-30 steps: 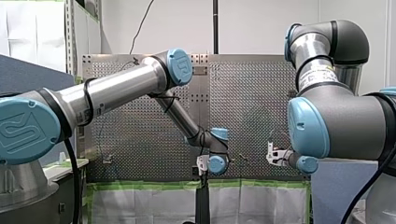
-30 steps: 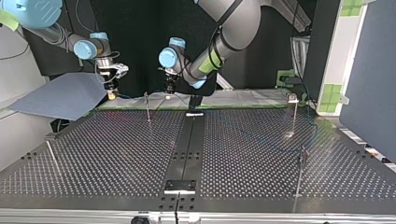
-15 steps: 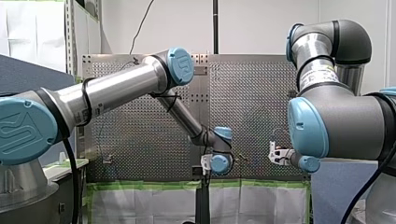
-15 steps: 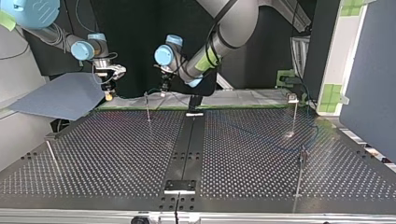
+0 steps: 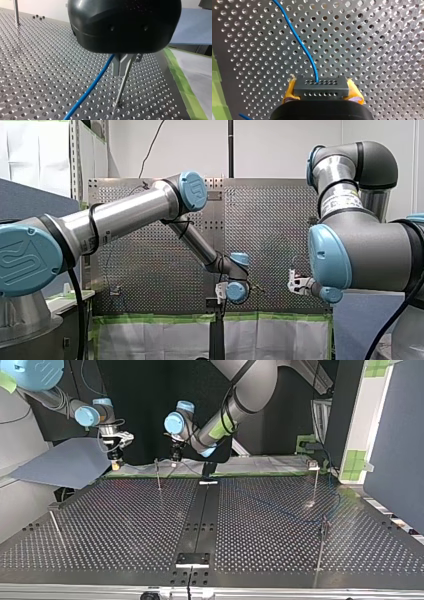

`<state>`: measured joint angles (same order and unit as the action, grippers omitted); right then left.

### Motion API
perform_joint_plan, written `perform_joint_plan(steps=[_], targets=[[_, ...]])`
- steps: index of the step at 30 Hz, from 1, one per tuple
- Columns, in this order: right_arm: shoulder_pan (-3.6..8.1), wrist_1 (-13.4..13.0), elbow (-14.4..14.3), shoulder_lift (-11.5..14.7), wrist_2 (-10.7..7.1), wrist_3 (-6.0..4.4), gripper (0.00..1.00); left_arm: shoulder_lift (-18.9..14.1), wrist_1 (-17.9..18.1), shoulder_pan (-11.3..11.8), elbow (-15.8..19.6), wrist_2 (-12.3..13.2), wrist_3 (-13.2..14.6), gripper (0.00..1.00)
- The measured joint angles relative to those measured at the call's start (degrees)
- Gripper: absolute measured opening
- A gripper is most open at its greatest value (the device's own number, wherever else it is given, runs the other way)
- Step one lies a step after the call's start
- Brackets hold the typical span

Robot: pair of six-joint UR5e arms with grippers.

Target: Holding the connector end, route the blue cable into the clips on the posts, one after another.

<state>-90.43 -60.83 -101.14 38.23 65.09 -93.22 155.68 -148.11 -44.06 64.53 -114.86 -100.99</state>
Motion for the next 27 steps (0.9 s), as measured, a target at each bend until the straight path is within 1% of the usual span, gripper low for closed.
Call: perform_joint_plan(steps=[6,8,12,15,19,22,24,27], targets=[[0.3,0.0,0.5,0.0,-0.04,-0.53,0.0,0.0,-0.2,0.3,-0.1,0.2,0.0,0.0],[0.34,0.3,0.6,0.0,0.03,-0.42,0.0,0.0,-0.4,0.1,-0.1,0.2,0.0,0.0],[0.35,1.7,0.5,0.0,0.25,0.84,0.0,0.0,-0.8,-0.7,-0.1,-0.1,0.6,0.0],[0.4,2.4,0.3,0.0,0.56,1.55,0.0,0.0,-0.9,-1.3,-0.1,-0.3,0.9,0.0],[0.63,2.9,-0.5,0.0,1.89,2.5,0.0,0.0,-0.9,-1.9,-0.1,-0.5,1.3,0.0],[1.05,3.0,-1.3,0.0,2.71,3.24,0.0,0.0,-1.1,-2.4,-0.1,-0.7,1.6,0.0],[1.32,3.2,-1.5,0.0,2.65,3.94,0.0,-0.1,-1.2,-2.6,-0.1,-0.8,2.0,0.0],[1.62,4.0,-1.7,0.0,1.96,5.03,0.0,-0.1,-1.2,-2.9,-0.1,-0.8,2.6,0.0]])
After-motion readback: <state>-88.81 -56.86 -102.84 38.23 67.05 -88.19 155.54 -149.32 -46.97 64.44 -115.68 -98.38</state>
